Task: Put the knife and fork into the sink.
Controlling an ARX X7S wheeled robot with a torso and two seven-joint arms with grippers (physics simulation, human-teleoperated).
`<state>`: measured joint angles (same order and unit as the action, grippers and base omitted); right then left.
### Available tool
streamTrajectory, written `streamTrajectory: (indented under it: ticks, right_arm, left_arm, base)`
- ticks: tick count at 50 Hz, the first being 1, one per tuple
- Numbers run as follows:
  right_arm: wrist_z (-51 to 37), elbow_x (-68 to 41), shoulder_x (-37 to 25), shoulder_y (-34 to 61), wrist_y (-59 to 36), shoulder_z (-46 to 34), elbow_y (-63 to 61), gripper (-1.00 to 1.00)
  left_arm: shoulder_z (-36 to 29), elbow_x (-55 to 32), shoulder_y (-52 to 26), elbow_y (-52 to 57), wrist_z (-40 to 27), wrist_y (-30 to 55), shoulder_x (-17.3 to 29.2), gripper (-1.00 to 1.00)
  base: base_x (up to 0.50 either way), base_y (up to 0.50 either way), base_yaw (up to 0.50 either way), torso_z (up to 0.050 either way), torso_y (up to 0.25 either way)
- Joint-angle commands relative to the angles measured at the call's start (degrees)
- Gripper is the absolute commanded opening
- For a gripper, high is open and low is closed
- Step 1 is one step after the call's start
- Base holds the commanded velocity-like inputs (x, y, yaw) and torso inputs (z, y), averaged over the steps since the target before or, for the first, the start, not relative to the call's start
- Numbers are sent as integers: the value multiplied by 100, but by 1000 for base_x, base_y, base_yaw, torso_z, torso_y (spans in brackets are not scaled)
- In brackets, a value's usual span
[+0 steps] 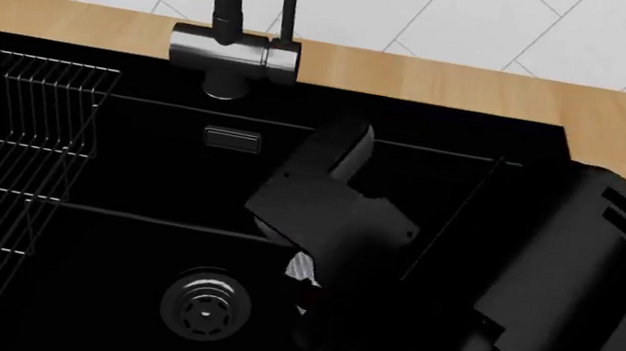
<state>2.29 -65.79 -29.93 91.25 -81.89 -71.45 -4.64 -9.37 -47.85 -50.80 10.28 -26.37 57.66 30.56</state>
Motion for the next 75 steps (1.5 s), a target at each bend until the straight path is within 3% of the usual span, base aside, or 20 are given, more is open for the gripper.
streamTrajectory:
  ticks: [1, 21, 37, 38, 60, 75]
  right_arm:
    - [707, 292, 223, 301, 2, -432, 133, -100]
    - [1010, 234, 474, 179, 403, -535, 96, -100]
    - [721, 283, 552, -89, 457, -585, 352, -100]
    - [849, 211, 540, -50, 449, -582, 314, 100]
    - [112, -1192, -10, 729, -132, 627, -426, 100]
    - [-1874, -2854, -1299, 352, -3, 1361, -1255, 100]
  left_arm:
    - [17, 151, -53, -125, 106, 29, -87, 100]
    - [116, 48, 53, 4, 36, 44, -31, 100]
    - [137, 10, 82, 14, 15, 32, -18, 100]
    - [132, 12, 80, 11, 20, 28, -17, 100]
    - [217, -115, 54, 149, -60, 109, 45, 100]
    - [211, -139, 48, 145, -69, 104, 57, 100]
  base:
    - [0, 0, 0, 0, 0]
    - [0, 0, 0, 0, 0]
    - [0, 0, 0, 0, 1]
    - [0, 0, 0, 0, 0]
    - [0, 0, 0, 0, 0]
    - [0, 0, 0, 0, 0]
